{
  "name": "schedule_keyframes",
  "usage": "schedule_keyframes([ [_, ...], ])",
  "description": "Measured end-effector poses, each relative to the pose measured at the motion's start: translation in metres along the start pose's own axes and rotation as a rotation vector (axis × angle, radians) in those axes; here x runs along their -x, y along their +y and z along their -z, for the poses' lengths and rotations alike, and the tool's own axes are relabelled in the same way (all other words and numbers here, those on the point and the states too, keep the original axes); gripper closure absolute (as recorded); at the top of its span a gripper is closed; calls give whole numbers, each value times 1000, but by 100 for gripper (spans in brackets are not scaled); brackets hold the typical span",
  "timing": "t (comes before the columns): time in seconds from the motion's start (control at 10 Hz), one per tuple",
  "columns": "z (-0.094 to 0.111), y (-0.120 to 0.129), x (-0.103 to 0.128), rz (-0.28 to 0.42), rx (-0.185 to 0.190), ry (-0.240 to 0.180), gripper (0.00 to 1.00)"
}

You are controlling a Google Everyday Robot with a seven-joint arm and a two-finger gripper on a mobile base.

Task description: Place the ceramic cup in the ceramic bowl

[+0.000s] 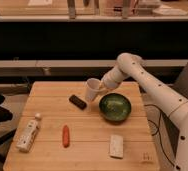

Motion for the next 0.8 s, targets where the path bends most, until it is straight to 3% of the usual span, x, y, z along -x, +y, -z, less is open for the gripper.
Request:
schedule_keyframes([
  [0.8,17,47,-9,-57,-18,8,100],
])
